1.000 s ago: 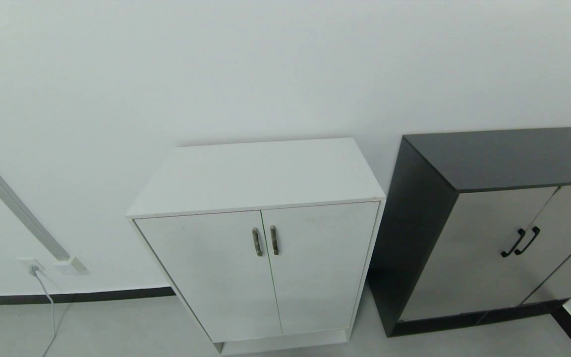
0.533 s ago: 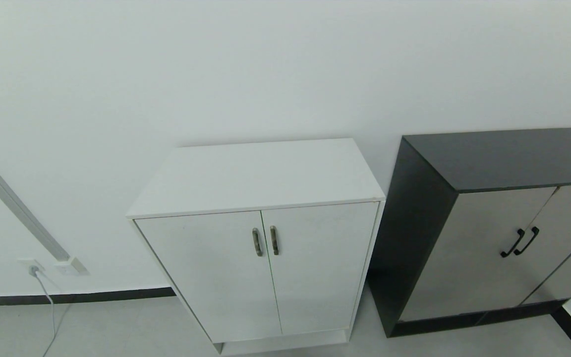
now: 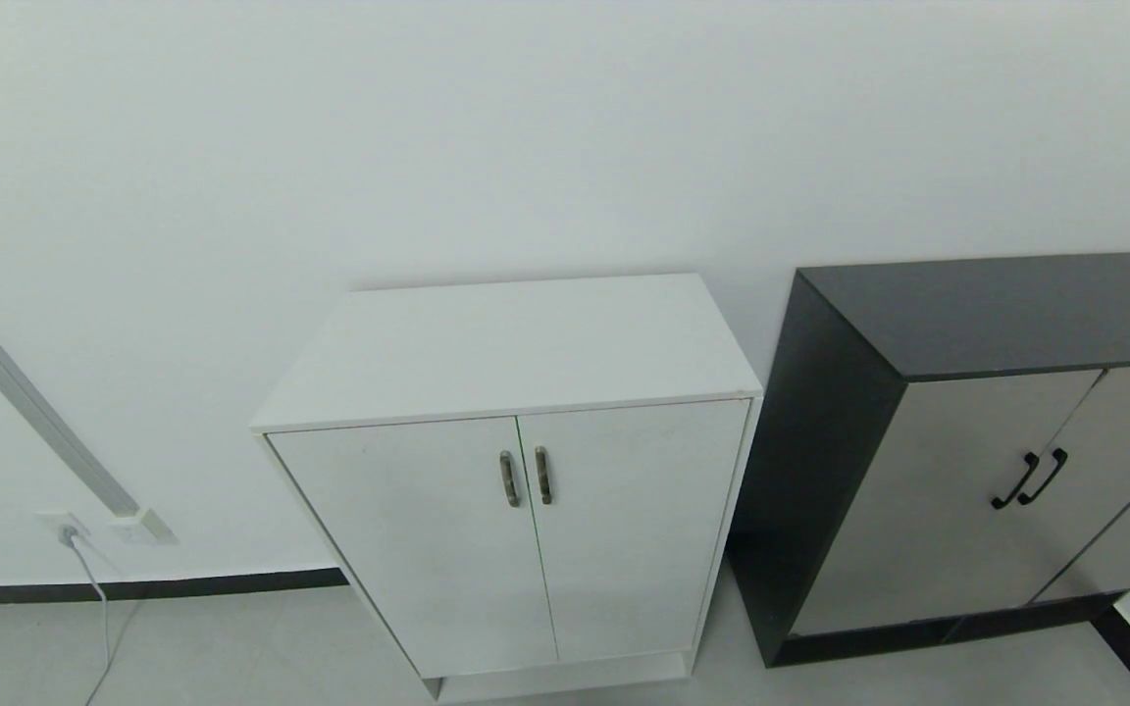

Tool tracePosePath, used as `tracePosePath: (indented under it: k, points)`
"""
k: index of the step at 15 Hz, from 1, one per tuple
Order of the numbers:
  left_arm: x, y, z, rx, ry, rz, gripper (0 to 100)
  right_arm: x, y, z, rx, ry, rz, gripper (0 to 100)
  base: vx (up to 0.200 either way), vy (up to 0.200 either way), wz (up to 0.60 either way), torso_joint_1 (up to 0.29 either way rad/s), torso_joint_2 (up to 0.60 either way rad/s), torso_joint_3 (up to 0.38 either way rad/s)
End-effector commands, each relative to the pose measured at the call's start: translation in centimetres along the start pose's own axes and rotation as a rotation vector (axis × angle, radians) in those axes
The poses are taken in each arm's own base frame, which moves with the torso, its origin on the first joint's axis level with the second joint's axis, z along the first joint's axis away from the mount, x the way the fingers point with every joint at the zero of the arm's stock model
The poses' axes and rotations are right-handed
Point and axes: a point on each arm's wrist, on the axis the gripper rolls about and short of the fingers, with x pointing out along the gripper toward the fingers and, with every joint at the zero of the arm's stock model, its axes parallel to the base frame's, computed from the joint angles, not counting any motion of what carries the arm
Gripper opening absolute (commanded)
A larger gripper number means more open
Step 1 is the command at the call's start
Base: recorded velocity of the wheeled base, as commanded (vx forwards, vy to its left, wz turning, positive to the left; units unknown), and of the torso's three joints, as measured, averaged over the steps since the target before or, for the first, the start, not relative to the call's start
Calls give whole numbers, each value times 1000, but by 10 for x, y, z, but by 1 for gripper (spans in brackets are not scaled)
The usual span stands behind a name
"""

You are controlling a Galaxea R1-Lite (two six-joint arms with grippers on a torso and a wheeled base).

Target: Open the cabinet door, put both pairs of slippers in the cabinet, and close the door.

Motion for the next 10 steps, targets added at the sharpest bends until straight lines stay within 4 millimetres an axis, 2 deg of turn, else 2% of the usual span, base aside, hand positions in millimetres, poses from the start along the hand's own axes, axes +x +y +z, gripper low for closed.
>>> tracePosePath:
  k: [1, 5, 8, 10]
  points:
    - [0, 0, 0, 0, 1, 0, 0, 1, 0, 1, 4, 13, -34, 0, 0, 0, 0, 0, 0, 0]
    - [0, 0, 0, 0, 1, 1, 0, -6, 0, -3, 5, -86, 83, 0, 0, 0, 0, 0, 0, 0]
    - [0, 0, 0, 0, 1, 1, 0, -3, -3, -1, 12, -30, -61, 0, 0, 0, 0, 0, 0, 0]
    - [0, 0, 0, 0, 1, 1, 0, -7, -2, -2, -20, -88, 27, 0, 0, 0, 0, 0, 0, 0]
